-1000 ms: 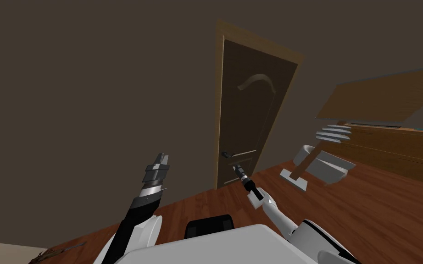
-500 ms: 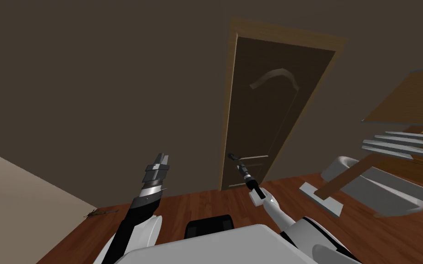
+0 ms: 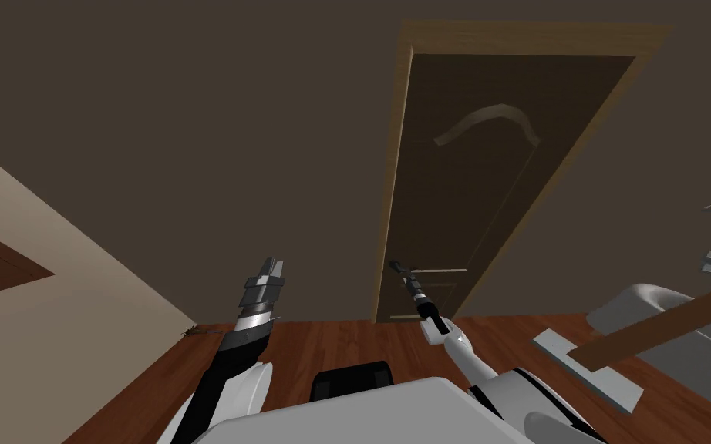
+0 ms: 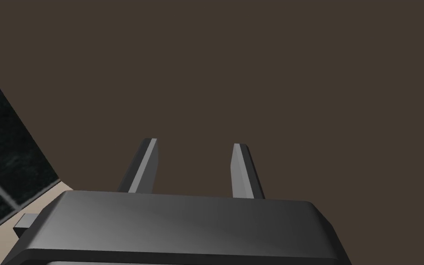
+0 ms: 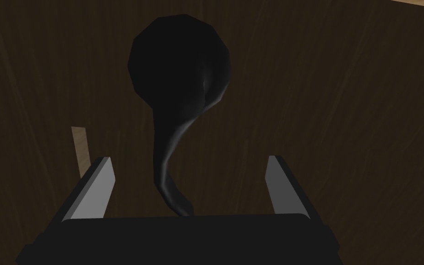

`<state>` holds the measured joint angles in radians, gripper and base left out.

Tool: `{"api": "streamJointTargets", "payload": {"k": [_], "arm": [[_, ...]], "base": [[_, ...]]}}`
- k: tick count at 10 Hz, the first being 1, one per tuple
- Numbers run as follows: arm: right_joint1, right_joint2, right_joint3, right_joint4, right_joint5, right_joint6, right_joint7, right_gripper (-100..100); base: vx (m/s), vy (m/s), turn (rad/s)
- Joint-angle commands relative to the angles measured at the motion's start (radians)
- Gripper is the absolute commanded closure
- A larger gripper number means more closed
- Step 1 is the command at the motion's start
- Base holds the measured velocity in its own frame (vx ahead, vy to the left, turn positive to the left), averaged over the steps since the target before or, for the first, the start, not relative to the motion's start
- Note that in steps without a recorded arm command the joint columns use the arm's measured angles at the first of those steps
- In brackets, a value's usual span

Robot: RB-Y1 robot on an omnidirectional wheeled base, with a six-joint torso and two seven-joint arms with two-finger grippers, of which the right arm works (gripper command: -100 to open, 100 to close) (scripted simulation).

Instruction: Pull the door open

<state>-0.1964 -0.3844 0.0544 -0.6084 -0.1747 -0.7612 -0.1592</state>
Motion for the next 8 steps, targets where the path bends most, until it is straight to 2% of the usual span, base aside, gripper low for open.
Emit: {"api": "streamJointTargets", "payload": {"k": [1,2,3,5,6,8], "arm": [[-0.01,0.005,-0.032,0.026,-0.015,-0.001,0.021,-100],[-0.015,0.009,-0.063,0.044,-0.03,0.002,0.039,-100],[-0.015,0.009,-0.063,0.044,-0.03,0.002,0.039,-100],[-0.015,0.009,-0.063,0.044,-0.03,0.002,0.039,-100],[-0.02,0.012,-0.09,0.059,-0.043,0.004,0.056,-100],[-0.026,0.016,-0.122,0.078,-0.058,0.007,0.075,-100]], "base": [[-0.003,-0.054,0.316],[-0.01,-0.057,0.31],[-0.003,-0.053,0.121],[0.003,-0.018,-0.022],[-0.001,-0.029,0.282],[-0.007,-0.06,0.263]]}}
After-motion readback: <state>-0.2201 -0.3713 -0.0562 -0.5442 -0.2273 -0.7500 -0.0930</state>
